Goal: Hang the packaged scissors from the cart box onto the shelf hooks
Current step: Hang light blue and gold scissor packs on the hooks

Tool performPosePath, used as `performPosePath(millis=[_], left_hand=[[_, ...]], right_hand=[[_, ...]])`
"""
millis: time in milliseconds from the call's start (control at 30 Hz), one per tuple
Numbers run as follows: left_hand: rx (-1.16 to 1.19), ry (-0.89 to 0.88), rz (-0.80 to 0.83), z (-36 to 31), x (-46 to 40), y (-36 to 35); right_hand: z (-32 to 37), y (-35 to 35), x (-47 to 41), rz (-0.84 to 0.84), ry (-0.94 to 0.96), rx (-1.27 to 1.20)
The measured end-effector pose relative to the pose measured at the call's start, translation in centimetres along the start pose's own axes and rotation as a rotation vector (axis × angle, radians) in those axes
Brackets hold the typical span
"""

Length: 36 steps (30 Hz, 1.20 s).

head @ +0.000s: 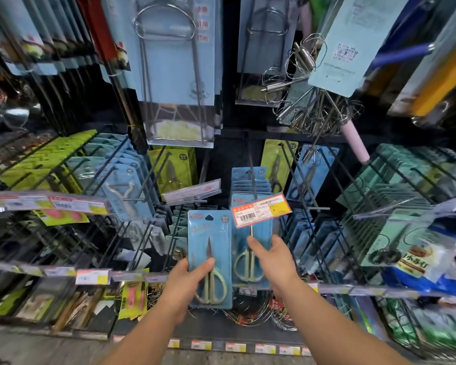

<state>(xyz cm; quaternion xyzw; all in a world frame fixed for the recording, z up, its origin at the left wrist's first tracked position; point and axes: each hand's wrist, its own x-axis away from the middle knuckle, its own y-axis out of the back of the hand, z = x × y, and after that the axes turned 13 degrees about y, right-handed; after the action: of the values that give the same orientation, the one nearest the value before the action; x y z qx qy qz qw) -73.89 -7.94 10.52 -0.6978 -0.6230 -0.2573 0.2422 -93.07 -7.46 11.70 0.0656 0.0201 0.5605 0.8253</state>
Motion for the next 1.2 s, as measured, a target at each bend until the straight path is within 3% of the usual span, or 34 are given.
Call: performPosePath(millis=[167,333,467,567,767,1200], left_hand=[[-0.013,-0.009,-0.003,0.1,-0.1,0.0],[-0.025,-0.002,0.017,0.4,-0.2,-0.7],[-0.035,-0.013,0.050,0.7,-0.3,-1.5],[-0.064,-0.047,0.088,0.7,0.0,-2.3],[-0.113,-0.109,0.101,0.1,0.5,-4.4],[-0.034,-0.097,0.110,-1.2,0.5,-6.4]], right_hand=[[-0.1,0.3,-0.9,0.031,-0.042,0.185],[-1.1,1.1,-0.5,-0.106,-0.169,0.239],[-1.1,2.1,1.3,0.203,-0.238,-0.114],[-1.2,1.8,2.6,0.392,-0.171,-0.119],[-0.9,2.7,3.1,0.297,-0.064,-0.084],[0.3,3.2,2.6,0.183,-0.033,-0.129]])
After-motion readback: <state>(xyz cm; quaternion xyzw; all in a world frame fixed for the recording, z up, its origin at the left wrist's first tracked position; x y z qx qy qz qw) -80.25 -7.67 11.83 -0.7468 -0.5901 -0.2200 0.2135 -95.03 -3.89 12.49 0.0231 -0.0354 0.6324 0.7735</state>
